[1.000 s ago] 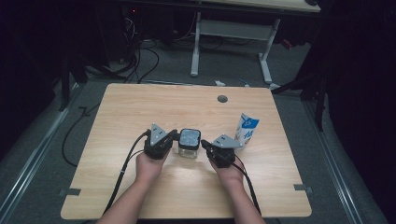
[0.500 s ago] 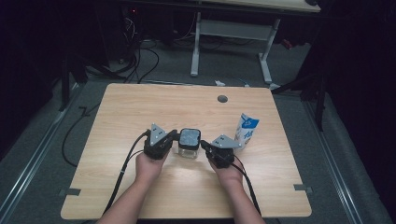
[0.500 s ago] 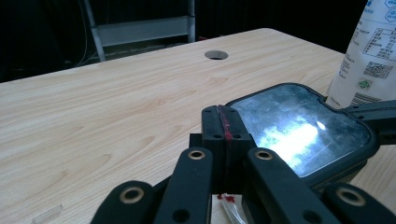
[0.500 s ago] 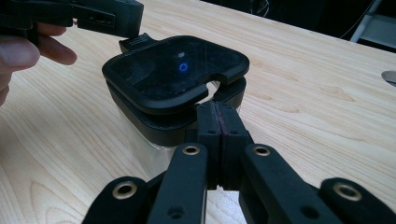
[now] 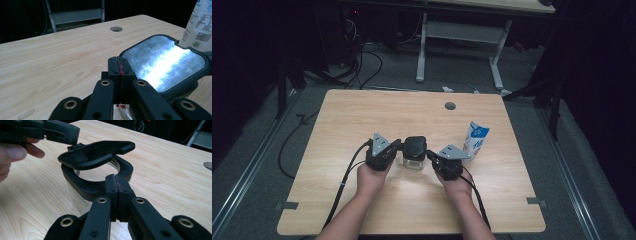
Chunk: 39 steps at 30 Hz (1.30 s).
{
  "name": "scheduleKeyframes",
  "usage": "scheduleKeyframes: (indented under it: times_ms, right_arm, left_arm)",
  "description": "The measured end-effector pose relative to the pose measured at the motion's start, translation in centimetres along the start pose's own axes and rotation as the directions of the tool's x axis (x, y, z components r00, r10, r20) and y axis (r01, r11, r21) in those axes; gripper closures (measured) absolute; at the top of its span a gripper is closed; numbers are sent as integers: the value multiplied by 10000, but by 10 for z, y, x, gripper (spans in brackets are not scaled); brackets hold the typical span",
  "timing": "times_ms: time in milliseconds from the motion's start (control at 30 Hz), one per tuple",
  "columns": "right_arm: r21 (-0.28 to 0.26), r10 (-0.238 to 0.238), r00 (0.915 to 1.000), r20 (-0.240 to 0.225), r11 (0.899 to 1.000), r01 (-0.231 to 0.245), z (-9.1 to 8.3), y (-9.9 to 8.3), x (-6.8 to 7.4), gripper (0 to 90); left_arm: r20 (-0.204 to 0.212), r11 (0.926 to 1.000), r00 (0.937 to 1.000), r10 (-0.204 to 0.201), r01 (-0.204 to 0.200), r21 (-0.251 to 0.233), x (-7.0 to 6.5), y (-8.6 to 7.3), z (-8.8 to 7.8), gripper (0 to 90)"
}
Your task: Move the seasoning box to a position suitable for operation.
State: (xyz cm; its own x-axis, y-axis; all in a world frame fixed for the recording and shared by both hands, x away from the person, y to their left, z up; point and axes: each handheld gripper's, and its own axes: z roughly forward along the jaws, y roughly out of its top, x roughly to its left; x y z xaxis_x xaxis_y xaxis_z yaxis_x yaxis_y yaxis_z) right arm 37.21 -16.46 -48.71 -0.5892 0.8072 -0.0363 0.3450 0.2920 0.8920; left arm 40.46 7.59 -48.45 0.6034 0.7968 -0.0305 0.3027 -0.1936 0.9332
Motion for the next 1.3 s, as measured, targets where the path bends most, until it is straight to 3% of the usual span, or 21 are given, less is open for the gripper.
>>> scheduleKeyframes:
  times_ms: [367, 500, 800, 1033, 1300]
  right_arm:
    - [-219, -115, 9997, -220, 9997, 110, -4, 6, 8, 896]
    - [-275, -78, 9996, -257, 9996, 71, -5, 7, 8, 896]
    - [-424, -85, 9994, -325, 9991, 71, -6, 10, 10, 895]
    - [-571, -47, 9993, -375, 9984, 26, -8, 13, 11, 895]
    - [-642, -59, 9991, -430, 9979, 31, -9, 15, 12, 895]
  left_arm:
    - [-13, 9999, 10000, 65, -65, 102, 0, 1, -4, 900]
    - [113, 10000, 9999, 3, -2, -54, -3, -1, -14, 900]
    - [614, 9987, 9968, -503, 496, 130, -18, -26, -29, 899]
    - [913, 9991, 9951, -388, 370, 216, -32, -28, -24, 899]
    - [1129, 9995, 9931, -311, 302, 97, -44, -19, -17, 899]
